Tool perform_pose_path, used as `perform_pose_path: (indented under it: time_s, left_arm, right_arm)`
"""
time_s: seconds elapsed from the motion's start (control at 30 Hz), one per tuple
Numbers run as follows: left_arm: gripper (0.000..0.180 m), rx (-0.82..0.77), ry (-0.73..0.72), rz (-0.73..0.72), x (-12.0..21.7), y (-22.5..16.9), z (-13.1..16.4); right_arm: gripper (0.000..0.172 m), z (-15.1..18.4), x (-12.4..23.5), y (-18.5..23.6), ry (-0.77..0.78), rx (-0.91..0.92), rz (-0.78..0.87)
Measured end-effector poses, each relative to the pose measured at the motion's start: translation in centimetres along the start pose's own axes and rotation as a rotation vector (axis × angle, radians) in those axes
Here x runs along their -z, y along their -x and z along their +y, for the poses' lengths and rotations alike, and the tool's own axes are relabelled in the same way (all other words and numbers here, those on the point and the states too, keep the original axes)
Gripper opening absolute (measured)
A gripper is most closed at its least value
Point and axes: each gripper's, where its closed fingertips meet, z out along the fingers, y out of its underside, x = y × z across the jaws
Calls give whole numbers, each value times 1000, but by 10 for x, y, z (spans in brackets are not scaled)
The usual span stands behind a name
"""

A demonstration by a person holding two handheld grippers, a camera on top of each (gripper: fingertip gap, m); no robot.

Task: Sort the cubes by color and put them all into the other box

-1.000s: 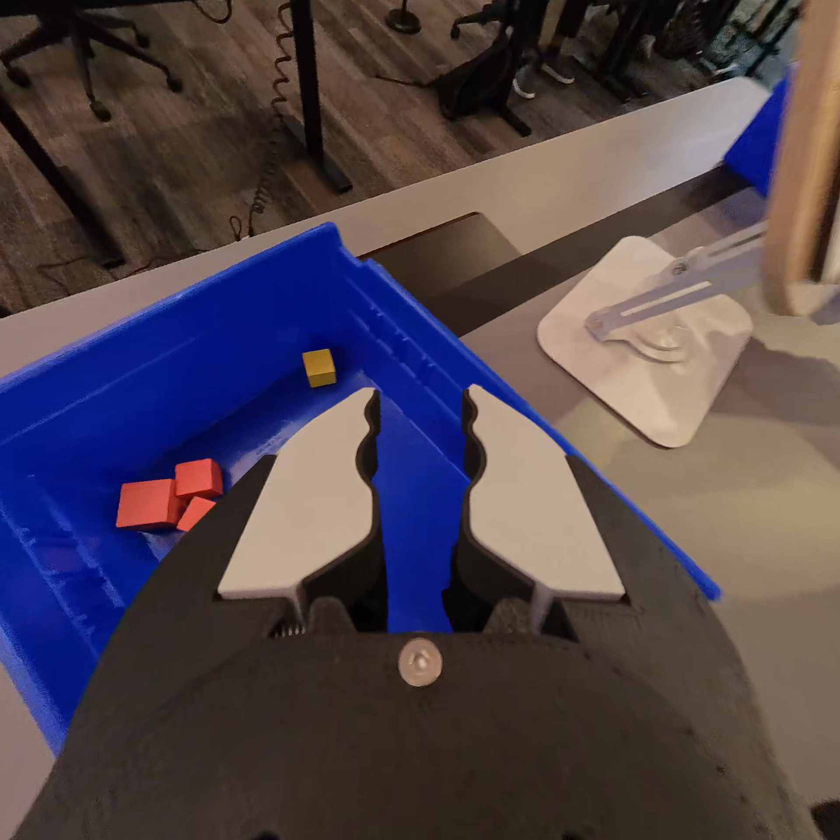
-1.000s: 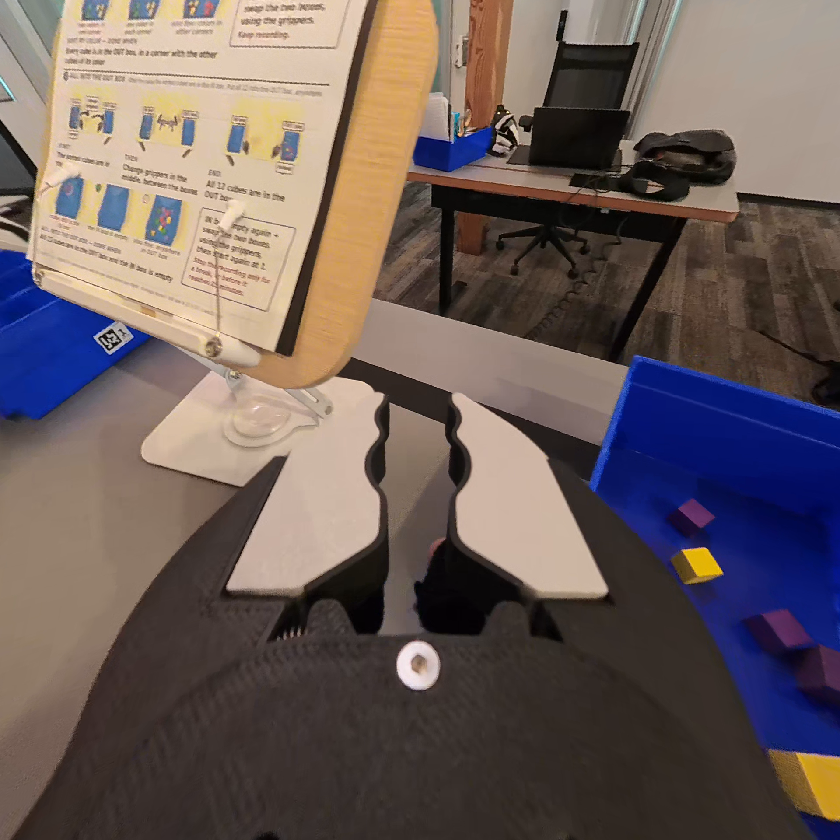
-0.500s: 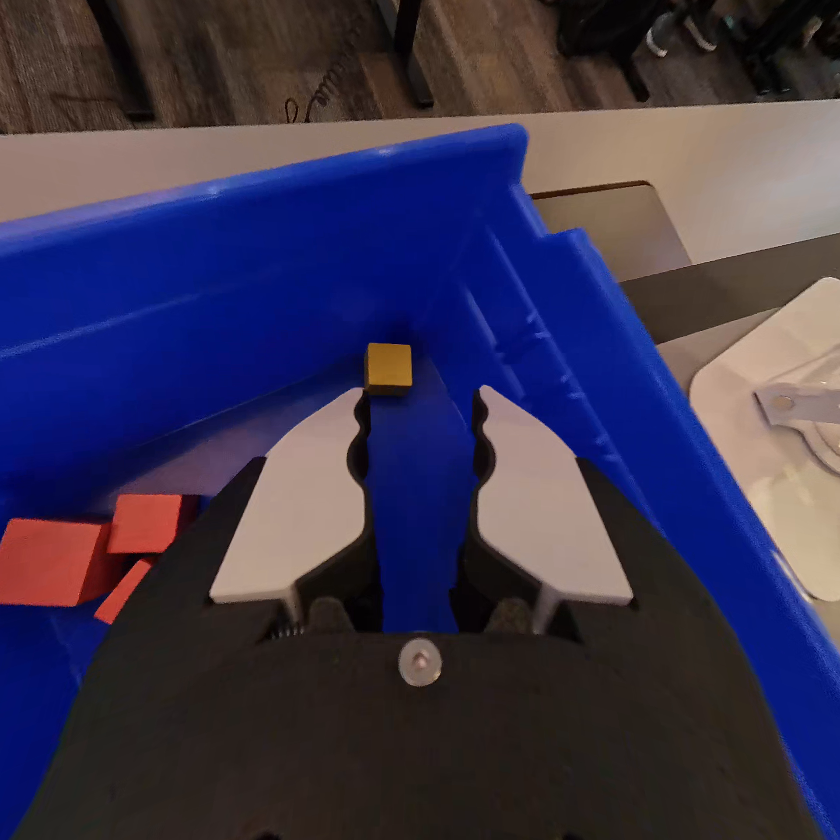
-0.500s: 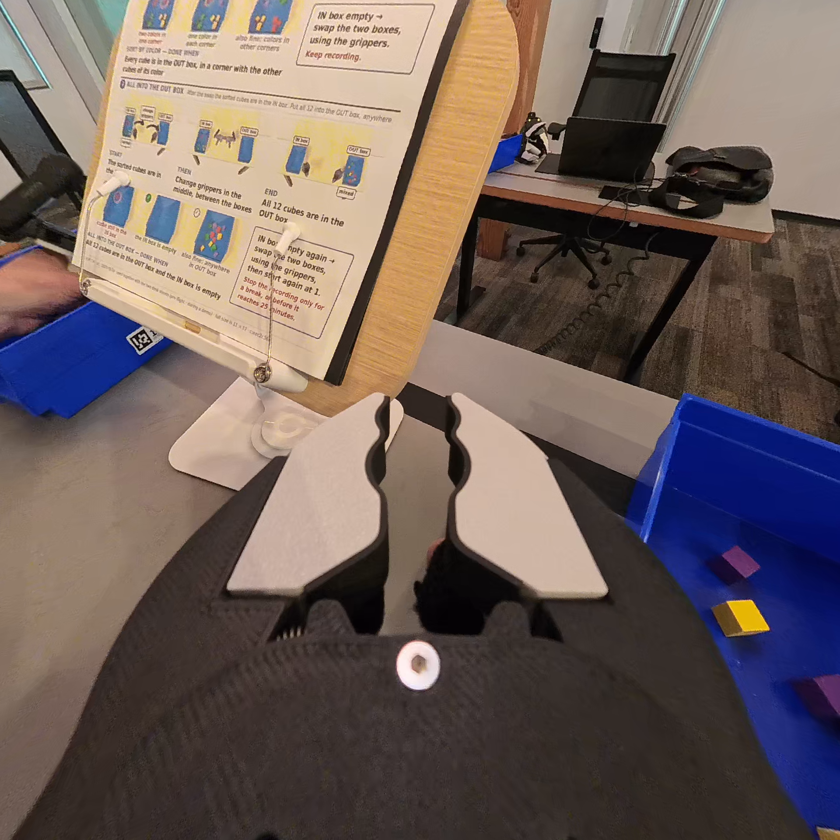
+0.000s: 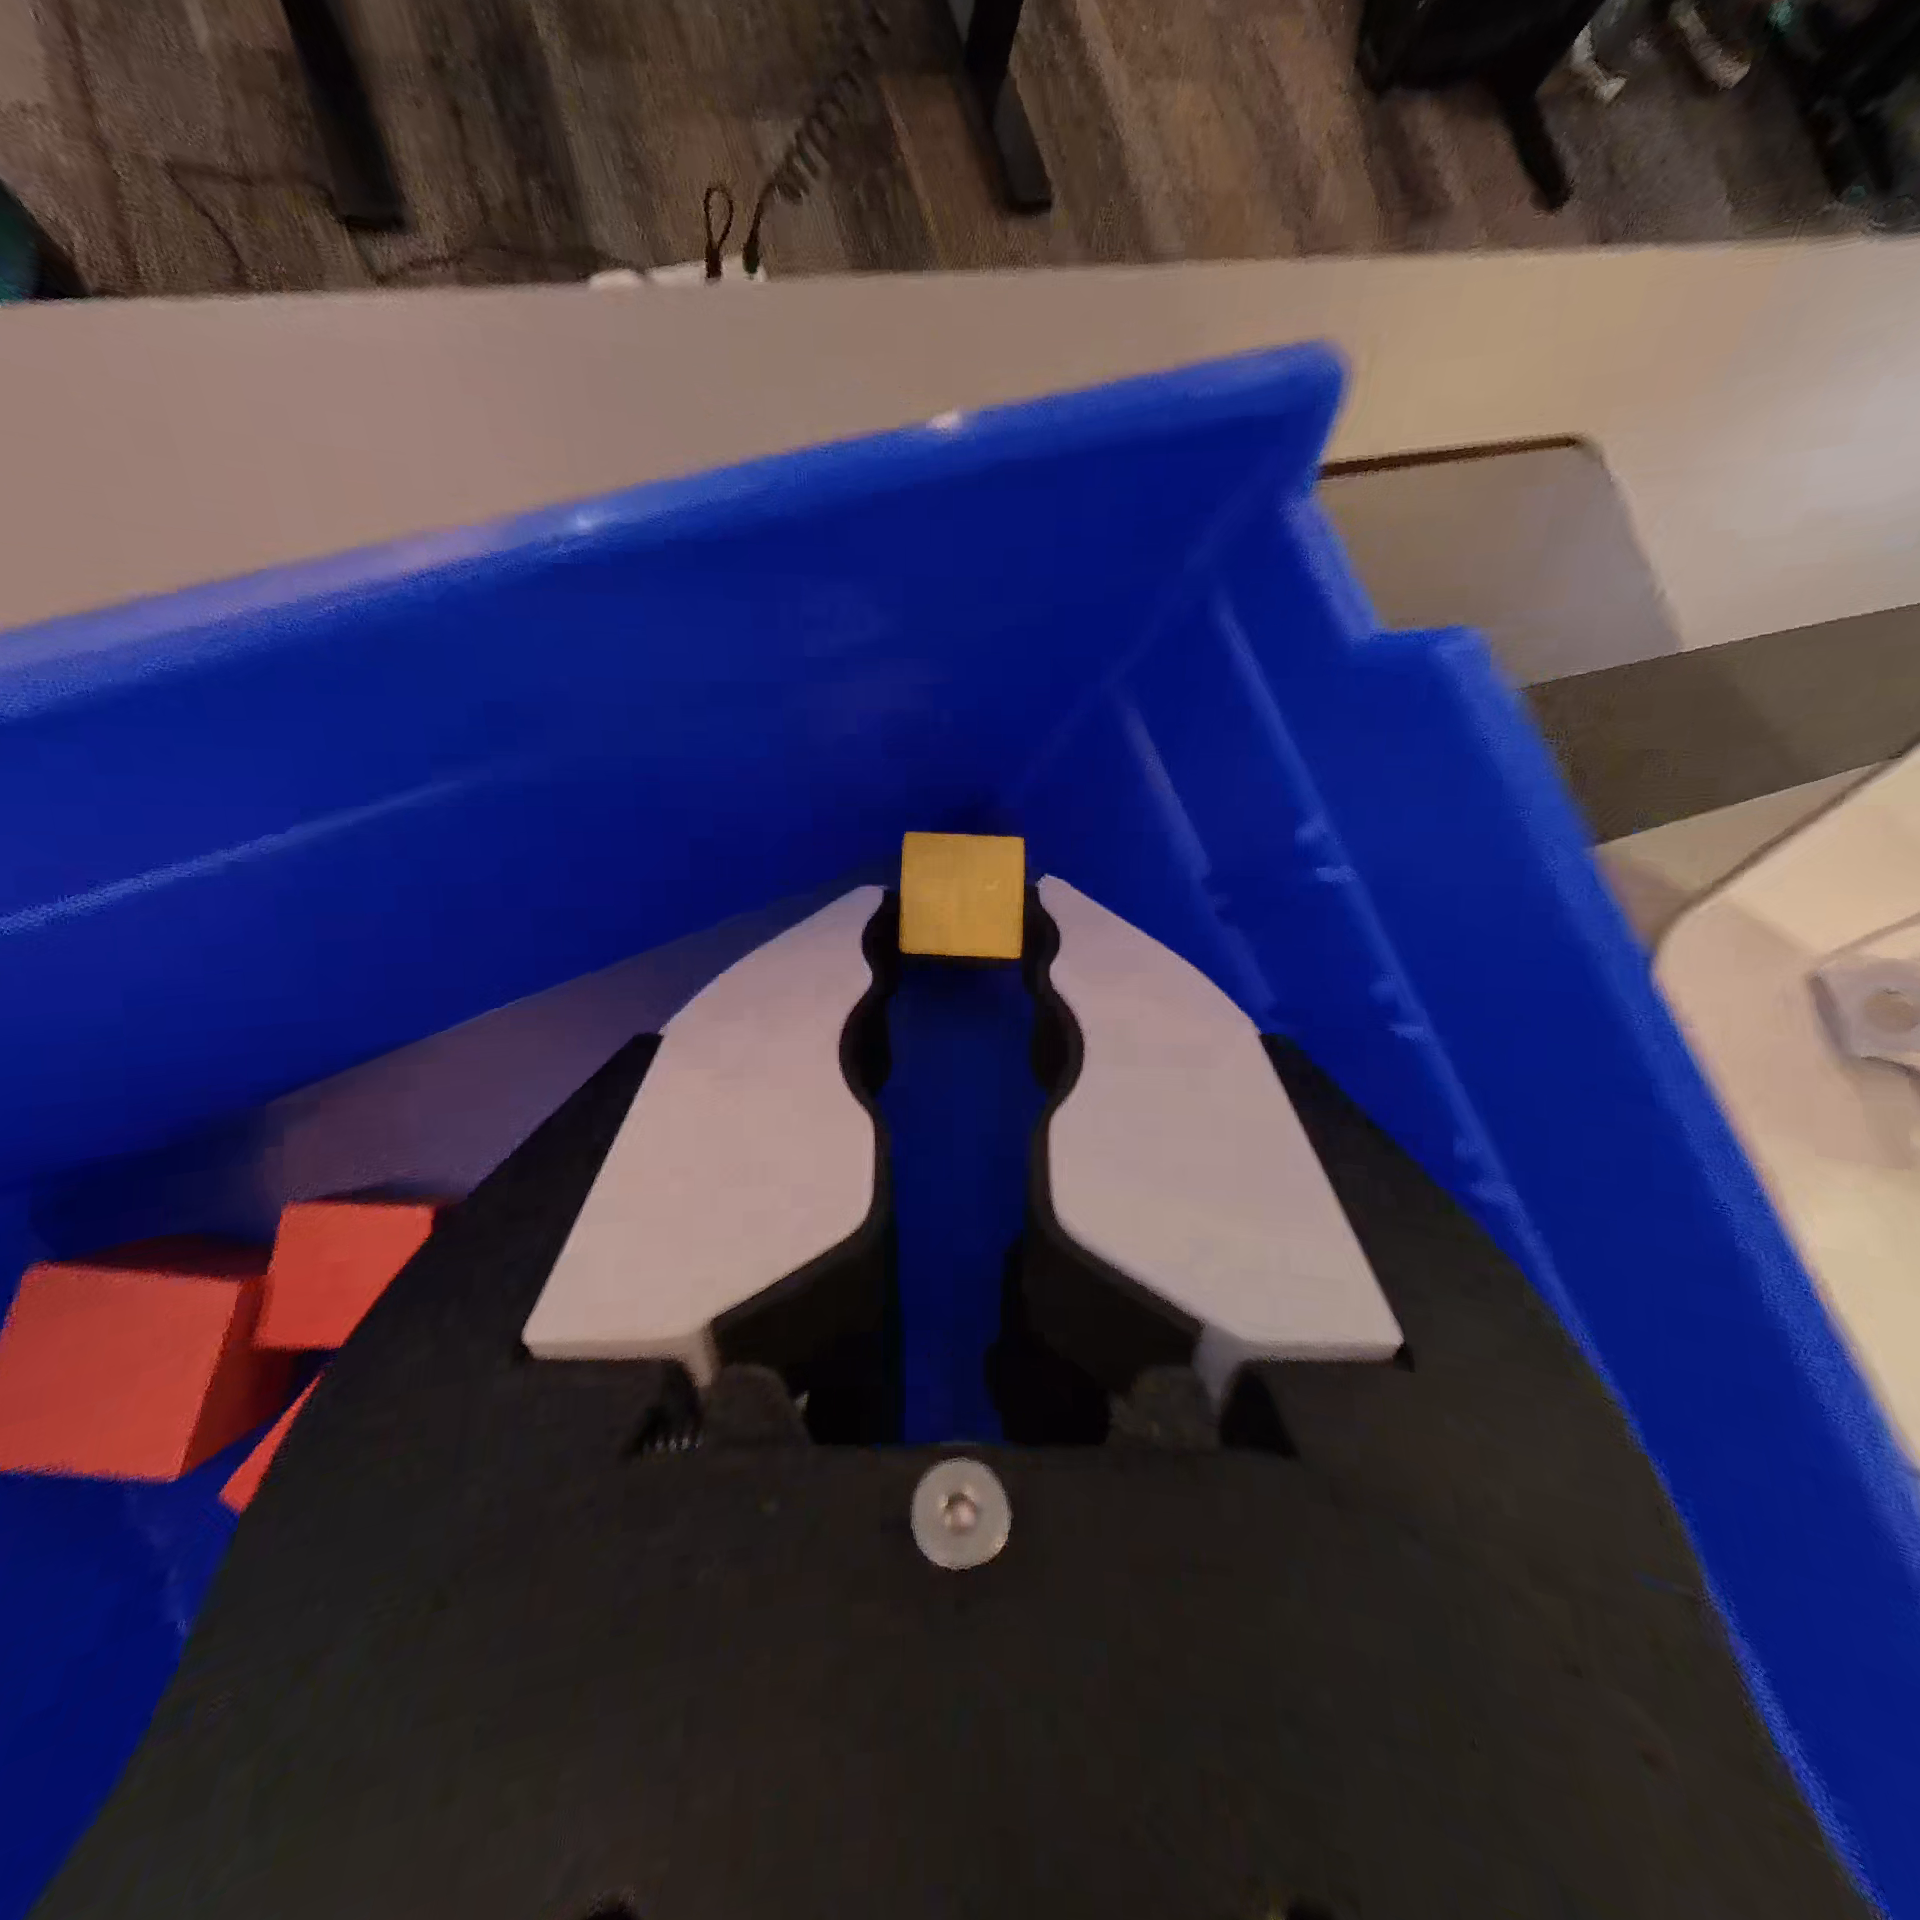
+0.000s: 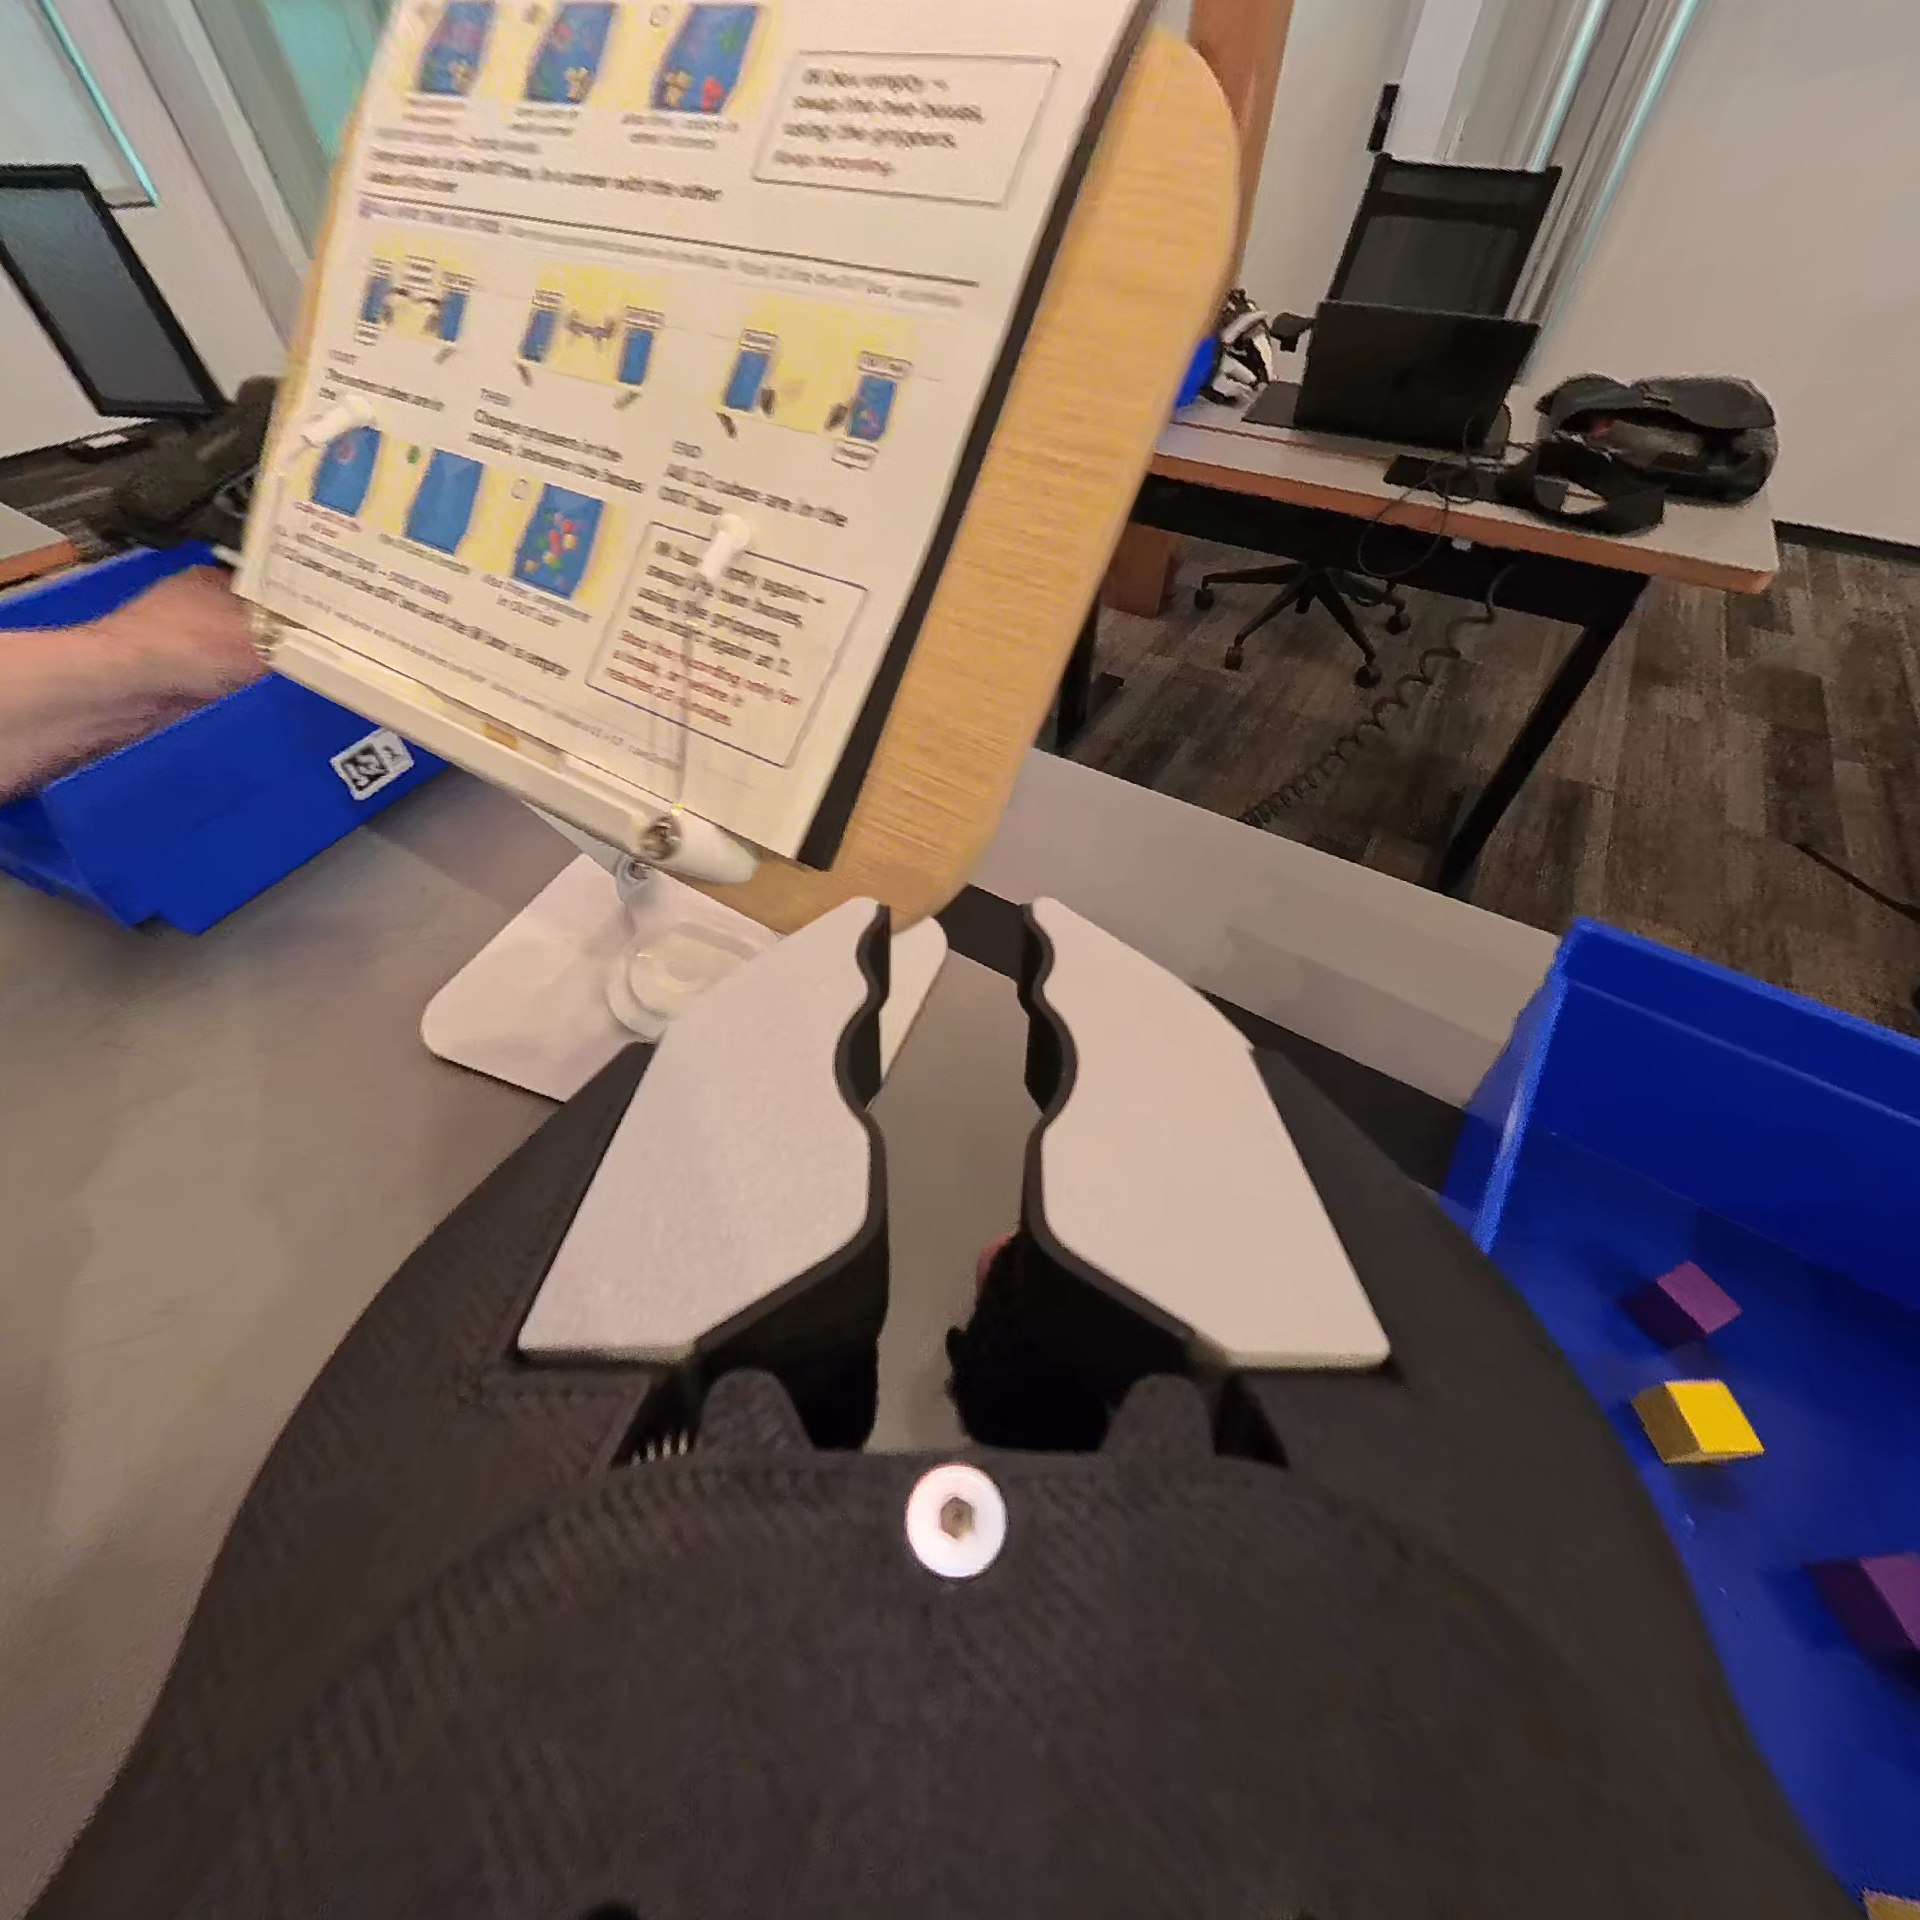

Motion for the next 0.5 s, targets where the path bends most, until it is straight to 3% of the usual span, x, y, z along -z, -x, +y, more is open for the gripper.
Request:
perform_pose_path:
  time_s: [0.1, 0.23, 0.5]
  left_arm:
    - [23, 21, -92, 65, 35, -16, -12]
    - [22, -71, -191, 173, 97, -59, -18]
    - [22, -448, -201, 539, 204, -236, 8]
  right_arm:
    - [23, -12, 2, 23, -49, 34, -77]
    - [25, -29, 1, 68, -111, 59, -245]
    - [33, -60, -3, 173, -187, 99, -635]
